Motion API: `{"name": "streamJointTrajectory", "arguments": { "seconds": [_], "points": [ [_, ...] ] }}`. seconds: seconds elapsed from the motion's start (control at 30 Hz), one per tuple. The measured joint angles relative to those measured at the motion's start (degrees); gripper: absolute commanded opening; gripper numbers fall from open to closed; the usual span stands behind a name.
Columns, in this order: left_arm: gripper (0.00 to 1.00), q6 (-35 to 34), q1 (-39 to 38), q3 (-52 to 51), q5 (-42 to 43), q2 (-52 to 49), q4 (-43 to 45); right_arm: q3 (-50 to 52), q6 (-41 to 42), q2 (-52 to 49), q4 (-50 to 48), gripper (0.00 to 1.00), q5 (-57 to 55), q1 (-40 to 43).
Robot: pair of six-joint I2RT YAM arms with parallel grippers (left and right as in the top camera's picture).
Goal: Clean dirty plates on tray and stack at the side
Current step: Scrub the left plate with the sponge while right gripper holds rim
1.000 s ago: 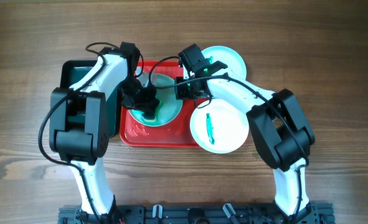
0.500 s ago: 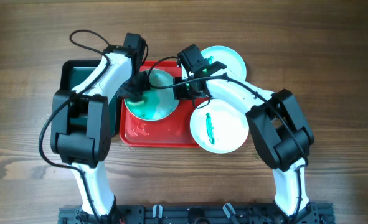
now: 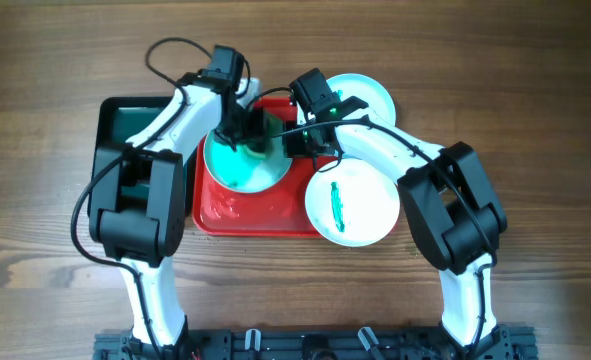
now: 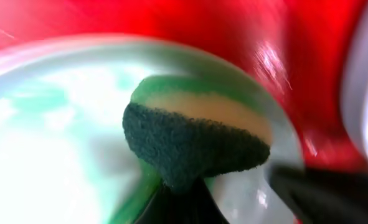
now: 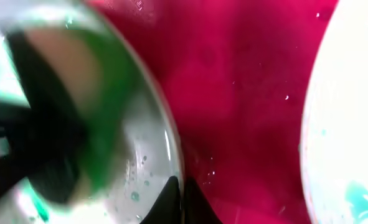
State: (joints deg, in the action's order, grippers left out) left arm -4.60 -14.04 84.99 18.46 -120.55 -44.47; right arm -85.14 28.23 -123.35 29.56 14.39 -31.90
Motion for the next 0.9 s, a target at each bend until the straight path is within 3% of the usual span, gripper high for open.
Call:
{"name": "streamJointTrajectory", "arguments": {
  "seconds": [0.27, 0.43, 0.53, 0.67, 0.9],
  "points": [
    [0.04, 8.7, -0.2, 0.2, 4.7, -0.4, -13.6, 0.0, -0.4, 0.0, 0.2, 0.04, 0.2, -0.3],
    [0.04, 0.7, 0.6, 0.5, -5.5, -0.4, -13.9, 0.0, -0.4, 0.0, 0.1, 0.04, 0.6, -0.7],
    [0.04, -6.5, 0.6, 0.8, -16.2, 0.2, -11.8, 0.0, -0.4, 0.0, -0.1, 0.04, 0.6, -0.9],
    [0.04, -10.1, 0.6, 0.9, -24.9, 0.2, -5.9, 0.0, -0.4, 0.0, -0.1, 0.05, 0.6, -0.9],
    [0.04, -10.7, -1.2, 0.6, -27.3, 0.0, 4.0, 0.0, 0.0, 0.0, 0.0, 0.04, 0.5, -0.4]
  ]
}}
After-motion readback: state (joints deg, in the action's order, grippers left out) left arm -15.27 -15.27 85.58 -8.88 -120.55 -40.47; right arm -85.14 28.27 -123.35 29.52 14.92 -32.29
